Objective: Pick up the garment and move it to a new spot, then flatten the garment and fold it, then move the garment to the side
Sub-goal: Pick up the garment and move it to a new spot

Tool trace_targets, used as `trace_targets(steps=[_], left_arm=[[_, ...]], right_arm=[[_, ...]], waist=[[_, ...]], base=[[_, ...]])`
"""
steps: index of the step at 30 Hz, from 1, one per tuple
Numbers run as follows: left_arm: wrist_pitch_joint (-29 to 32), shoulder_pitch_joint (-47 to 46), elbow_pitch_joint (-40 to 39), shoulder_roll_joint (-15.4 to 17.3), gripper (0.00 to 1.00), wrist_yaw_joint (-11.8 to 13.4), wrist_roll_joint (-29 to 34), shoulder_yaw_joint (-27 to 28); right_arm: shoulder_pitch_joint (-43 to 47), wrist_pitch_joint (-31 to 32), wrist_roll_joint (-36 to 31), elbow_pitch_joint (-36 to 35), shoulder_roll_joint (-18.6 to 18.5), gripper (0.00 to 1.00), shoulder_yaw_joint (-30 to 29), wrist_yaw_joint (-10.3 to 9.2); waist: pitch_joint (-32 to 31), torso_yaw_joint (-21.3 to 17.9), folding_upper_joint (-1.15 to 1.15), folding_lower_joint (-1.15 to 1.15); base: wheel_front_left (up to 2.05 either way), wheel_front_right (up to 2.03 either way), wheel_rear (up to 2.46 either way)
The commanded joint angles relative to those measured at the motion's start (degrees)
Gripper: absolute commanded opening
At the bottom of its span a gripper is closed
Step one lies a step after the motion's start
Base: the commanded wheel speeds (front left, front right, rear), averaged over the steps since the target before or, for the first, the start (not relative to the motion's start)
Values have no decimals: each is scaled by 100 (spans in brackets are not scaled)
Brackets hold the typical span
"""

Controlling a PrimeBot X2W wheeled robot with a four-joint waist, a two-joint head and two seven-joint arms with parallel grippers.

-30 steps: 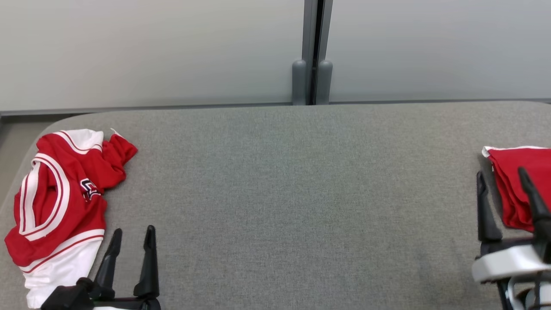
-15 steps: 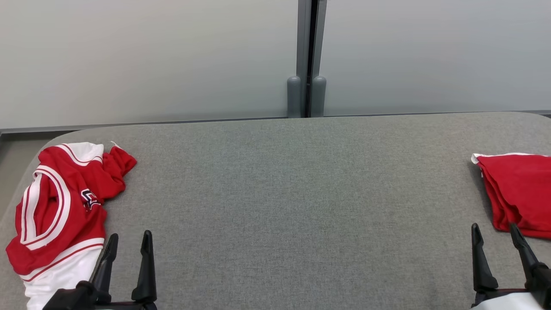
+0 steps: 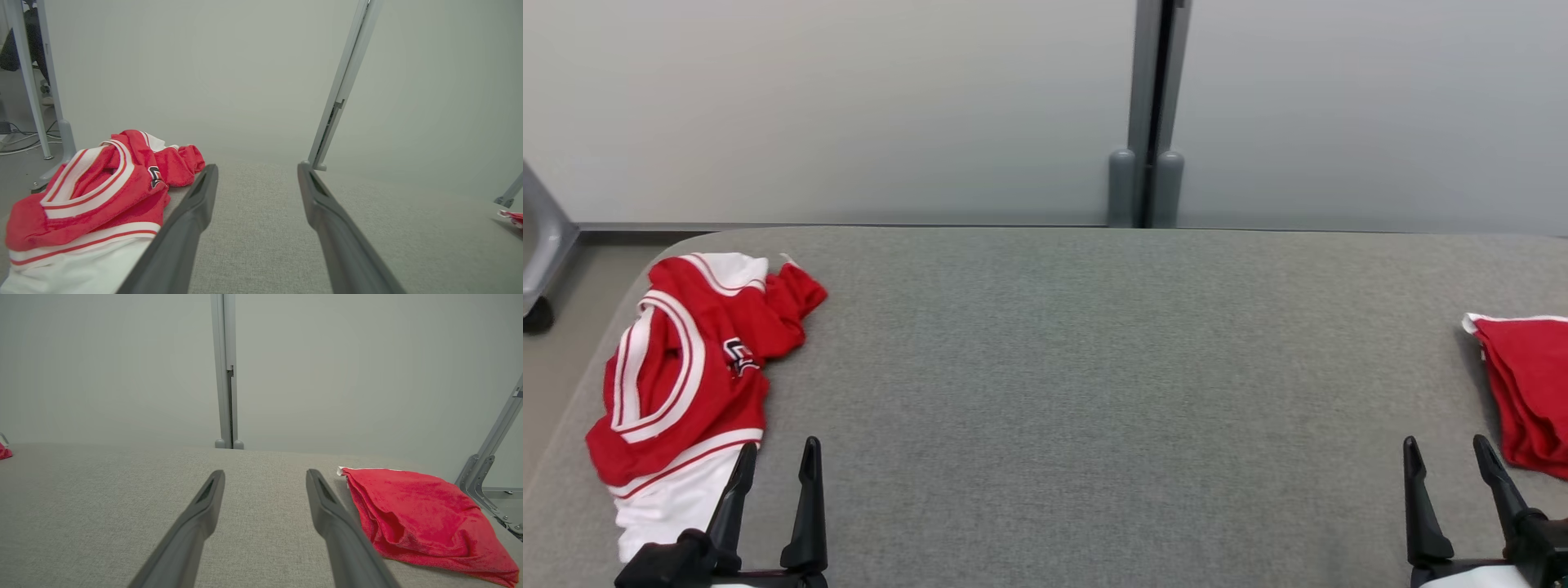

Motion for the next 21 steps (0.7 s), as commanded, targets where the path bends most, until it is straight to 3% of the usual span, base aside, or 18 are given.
trace_targets(steps=[1,10,17,21], left_arm=[[1,-9,3,26,100,-9,26,43],[1,255,-42,18,100,-10,-15,283],[1,248,-84,14,100,-9,-55,281],[1,-131,226,111,100,-10,-253,-32]], right_arm=[[41,-30,53,-23,-24,100,87,-2],[21,-31,196,-42,-26,100,637,-2],[33,-31,175,-42,-27,100,688,-2],[-93,-30,53,-107,-25,100,600,-2]], waist=[[-63,397,0,0],[-161,1340,0,0],[-101,1458,0,0],[236,1440,0,0]], base=[[0,0,0],[0,0,0],[0,0,0],[0,0,0]])
